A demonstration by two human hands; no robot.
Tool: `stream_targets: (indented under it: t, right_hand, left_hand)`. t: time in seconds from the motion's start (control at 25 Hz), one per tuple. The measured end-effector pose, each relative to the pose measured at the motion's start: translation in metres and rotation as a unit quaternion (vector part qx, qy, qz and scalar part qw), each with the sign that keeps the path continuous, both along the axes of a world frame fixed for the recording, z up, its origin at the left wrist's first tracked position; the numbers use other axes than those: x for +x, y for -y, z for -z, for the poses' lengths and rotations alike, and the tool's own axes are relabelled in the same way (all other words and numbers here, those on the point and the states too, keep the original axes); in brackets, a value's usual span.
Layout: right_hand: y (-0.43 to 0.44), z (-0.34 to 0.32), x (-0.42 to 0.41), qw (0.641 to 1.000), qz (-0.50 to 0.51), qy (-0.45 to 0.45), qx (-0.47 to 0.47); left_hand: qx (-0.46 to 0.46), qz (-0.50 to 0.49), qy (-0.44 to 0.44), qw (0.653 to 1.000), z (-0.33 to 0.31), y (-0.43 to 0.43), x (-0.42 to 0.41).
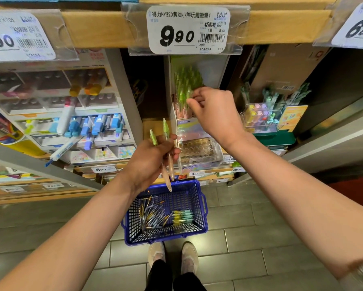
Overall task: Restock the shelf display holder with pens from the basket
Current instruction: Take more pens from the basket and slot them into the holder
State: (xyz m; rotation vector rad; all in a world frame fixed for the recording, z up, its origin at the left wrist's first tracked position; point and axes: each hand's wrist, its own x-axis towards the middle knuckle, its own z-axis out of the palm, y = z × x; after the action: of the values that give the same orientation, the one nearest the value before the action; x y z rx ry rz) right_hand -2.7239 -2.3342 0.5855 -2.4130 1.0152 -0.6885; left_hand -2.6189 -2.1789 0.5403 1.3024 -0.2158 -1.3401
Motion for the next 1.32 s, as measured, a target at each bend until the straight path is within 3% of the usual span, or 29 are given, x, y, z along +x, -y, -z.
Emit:
stream_targets:
  t: [0.28,0.36,0.44,0.52,0.72,0.8,0.92,1.12,1.32]
  right_hand:
    - [-0.005,0.007,0.001,0.998,0.025,-0.033,0.043]
    - [-0.01,0.012,-0.006,0.994,0.042,-0.029,0.101]
    - [-0.016,0.015,-0.016,0.965,0.035,0.024,0.258]
    - [-0.026,0.018,-0.023,0.902,-0.003,0.078,0.425]
    - [-0.024,0.021,-0.034,0.874,0.007,0.135,0.467]
    - [-0.012,0.012,-0.038,0.875,0.043,0.203,0.438]
    - [0.009,-0.005,-0.04,0.905,0.121,0.267,0.307]
    - [0.021,-0.014,-0.025,0.963,0.144,0.163,0.161]
    - [0.015,-0.005,-0.016,0.986,0.098,0.108,0.082]
  left_hand:
    - [-0.049,-0.027,-0.023,0.998,0.001,-0.002,-0.007]
    - [-0.054,-0.024,-0.014,0.998,-0.003,0.0,-0.008]
    - [-0.054,-0.016,-0.006,0.998,-0.006,0.004,-0.008]
    - [-0.048,-0.012,0.001,0.999,-0.006,0.006,-0.009]
    - [-0.025,0.045,0.041,0.998,0.003,0.005,-0.013]
    - [-0.003,0.039,0.038,0.999,0.003,0.006,-0.014]
    - [0.026,0.025,0.018,0.999,-0.001,0.005,-0.012]
    - [-0.013,0.019,-0.096,0.995,-0.008,0.004,-0.004]
    - [-0.053,-0.003,-0.143,0.988,-0.01,0.005,0.004]
